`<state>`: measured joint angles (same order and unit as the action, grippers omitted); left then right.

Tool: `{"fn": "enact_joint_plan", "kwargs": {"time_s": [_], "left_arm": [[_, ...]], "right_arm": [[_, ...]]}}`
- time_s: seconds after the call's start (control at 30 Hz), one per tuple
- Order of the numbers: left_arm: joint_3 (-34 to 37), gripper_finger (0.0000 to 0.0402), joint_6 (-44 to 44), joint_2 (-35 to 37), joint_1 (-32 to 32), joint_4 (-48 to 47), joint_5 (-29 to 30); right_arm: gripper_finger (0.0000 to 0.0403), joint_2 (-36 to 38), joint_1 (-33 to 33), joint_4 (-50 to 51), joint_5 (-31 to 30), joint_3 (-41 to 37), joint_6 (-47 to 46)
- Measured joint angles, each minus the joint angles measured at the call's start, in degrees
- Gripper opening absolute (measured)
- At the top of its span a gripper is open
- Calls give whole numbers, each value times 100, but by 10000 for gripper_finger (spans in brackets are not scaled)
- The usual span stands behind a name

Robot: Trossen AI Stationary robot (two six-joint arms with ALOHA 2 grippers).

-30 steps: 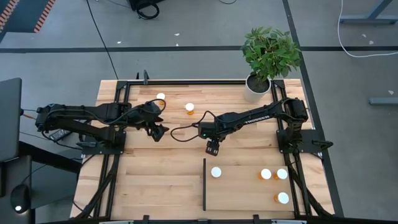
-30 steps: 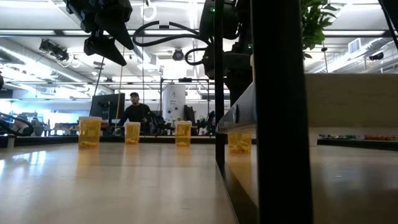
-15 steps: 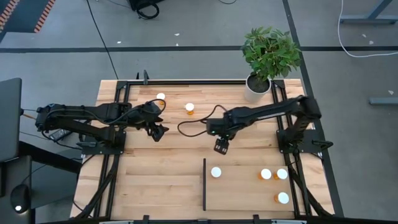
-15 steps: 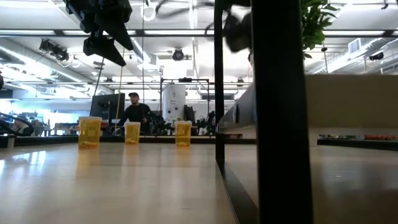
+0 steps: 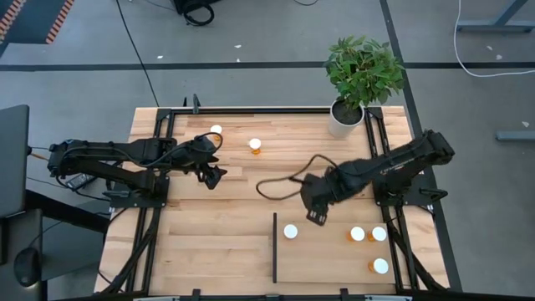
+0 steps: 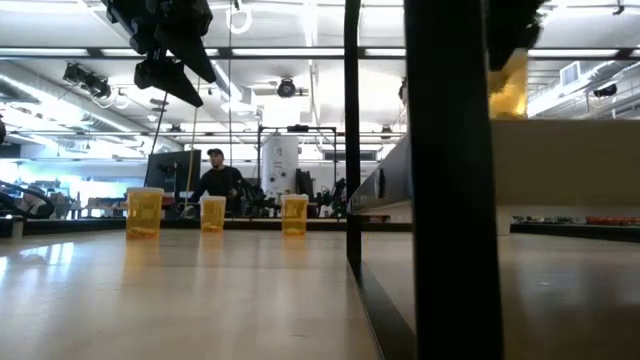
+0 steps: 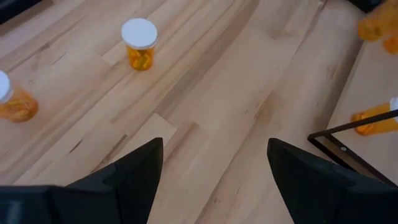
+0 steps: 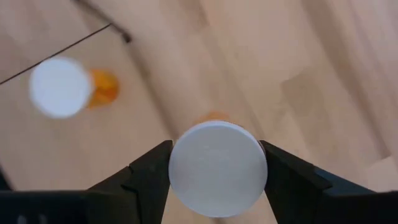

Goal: Pick and place medicine bottles onto shelf by color
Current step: Put the orange pill bottle on the shelf aligned with the other orange pill bottles

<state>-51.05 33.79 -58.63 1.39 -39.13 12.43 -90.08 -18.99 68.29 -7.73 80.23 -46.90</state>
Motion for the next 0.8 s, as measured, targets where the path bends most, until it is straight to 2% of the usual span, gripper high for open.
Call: {"fn": "enact_joint_plan", "kwargs": {"time_s": [0.5, 0.8], "left_arm": [[0, 293, 1, 0, 0, 33, -2], [0, 293, -11, 0, -1, 41, -2]], "right_arm": [[232, 9, -1981, -153, -55, -2, -2509], [232, 9, -3135, -372, -159, -4, -3141]]}}
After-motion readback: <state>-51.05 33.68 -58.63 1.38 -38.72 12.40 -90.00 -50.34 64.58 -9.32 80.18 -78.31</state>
